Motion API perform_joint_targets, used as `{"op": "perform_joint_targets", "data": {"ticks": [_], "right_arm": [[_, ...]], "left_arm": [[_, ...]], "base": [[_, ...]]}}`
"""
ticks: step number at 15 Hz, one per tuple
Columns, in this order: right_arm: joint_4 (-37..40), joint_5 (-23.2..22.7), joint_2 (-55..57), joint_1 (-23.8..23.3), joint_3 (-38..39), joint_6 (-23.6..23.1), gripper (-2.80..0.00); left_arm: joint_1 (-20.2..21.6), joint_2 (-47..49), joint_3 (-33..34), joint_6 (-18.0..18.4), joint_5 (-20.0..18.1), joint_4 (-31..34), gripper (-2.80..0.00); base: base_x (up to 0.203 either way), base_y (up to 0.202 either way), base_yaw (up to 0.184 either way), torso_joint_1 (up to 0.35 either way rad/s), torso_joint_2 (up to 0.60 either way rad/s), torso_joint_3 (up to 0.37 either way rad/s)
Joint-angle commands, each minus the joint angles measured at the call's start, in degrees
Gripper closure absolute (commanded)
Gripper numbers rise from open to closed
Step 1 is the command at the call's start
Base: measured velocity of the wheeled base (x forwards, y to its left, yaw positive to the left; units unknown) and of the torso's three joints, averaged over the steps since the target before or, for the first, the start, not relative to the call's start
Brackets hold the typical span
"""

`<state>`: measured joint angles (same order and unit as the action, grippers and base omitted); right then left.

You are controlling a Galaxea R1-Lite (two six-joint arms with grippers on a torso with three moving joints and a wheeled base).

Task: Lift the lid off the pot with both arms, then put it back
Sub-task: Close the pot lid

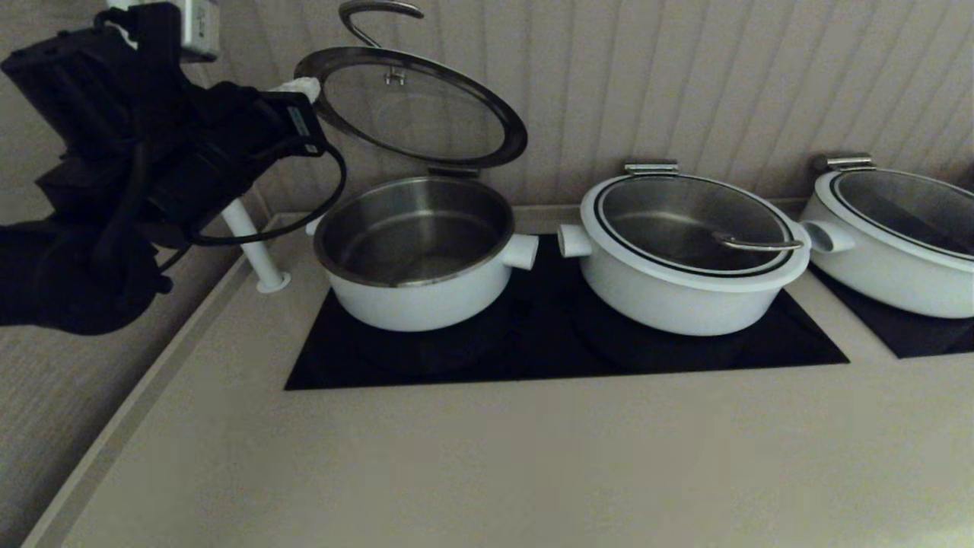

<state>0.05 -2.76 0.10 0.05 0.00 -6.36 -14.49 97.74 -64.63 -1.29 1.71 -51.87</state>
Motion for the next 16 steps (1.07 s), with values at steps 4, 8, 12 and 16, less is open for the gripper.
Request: {"op": "perform_joint_targets", "data": {"ticks": [4, 8, 12, 16], "right_arm": [[-0.03, -0.06, -0.01, 0.04, 0.00, -0.05, 0.00], [0.04, -0.06, -0.01, 0.04, 0.00, -0.05, 0.00], [-0.05, -0.06, -0.01, 0.04, 0.00, -0.05, 0.00], [0.04, -0.06, -0.01, 0.04, 0.00, -0.05, 0.00]], "left_arm": [[-0.01, -2.12, -0.39, -0.03, 0.05, 2.39, 0.00], [-0.01, -1.94, -1.14, -0.03, -0.12, 3.07, 0.00], [-0.01, -0.96, -4.99, -0.03, -0.21, 4.93, 0.00], [-0.01, 0.92, -10.36, -0.10, -0.22, 8.88, 0.00]], "base": [[0.000, 0.000, 0.000, 0.000, 0.00, 0.000], [0.000, 0.000, 0.000, 0.000, 0.00, 0.000], [0.000, 0.000, 0.000, 0.000, 0.00, 0.000], [0.000, 0.000, 0.000, 0.000, 0.00, 0.000]]}}
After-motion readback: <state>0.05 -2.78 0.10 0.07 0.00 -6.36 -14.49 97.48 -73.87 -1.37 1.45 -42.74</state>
